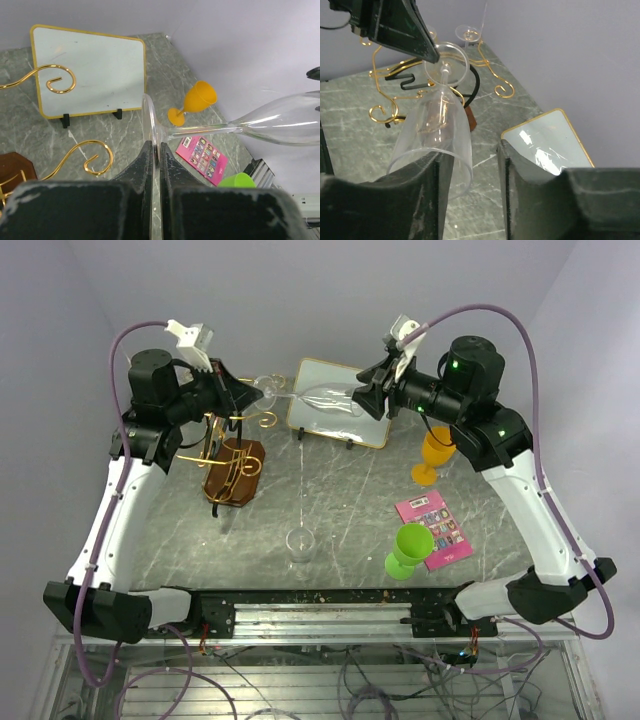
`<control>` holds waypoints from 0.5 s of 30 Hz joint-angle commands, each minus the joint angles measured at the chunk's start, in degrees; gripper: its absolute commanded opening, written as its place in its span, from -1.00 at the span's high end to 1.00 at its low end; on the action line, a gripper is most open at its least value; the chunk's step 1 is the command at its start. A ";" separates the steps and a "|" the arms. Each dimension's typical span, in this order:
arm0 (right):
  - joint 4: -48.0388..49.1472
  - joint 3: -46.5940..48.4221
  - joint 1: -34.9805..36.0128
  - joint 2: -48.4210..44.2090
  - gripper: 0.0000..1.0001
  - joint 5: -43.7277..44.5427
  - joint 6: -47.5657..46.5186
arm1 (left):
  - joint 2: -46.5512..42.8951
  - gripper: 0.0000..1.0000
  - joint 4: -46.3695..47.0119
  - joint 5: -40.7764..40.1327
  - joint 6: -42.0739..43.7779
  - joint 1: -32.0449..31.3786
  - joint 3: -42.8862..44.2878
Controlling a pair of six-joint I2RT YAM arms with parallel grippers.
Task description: Place the wine glass upside down on the wine glass rack
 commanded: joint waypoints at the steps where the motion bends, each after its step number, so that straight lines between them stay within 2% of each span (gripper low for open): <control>1: 0.31 -0.62 -0.01 -2.57 0.04 -0.21 -2.28 | -3.37 0.86 3.06 1.68 1.69 1.43 -1.32; 3: -0.26 -0.84 -0.02 -3.71 -0.19 0.87 -2.90 | -3.89 0.86 1.40 -0.38 4.45 1.87 -0.95; 6: -1.34 -1.11 -0.11 -5.30 -0.37 4.04 -4.14 | -4.80 0.86 -0.60 -4.55 8.02 2.96 -0.20; 11: -1.46 -5.18 -0.28 -8.96 -0.44 11.30 -8.60 | -4.97 0.86 -4.09 -11.11 12.64 3.71 2.59; 15: 2.75 -15.65 -0.36 -12.30 -0.47 21.04 -13.63 | -3.77 0.86 -7.02 -16.15 17.16 3.59 6.51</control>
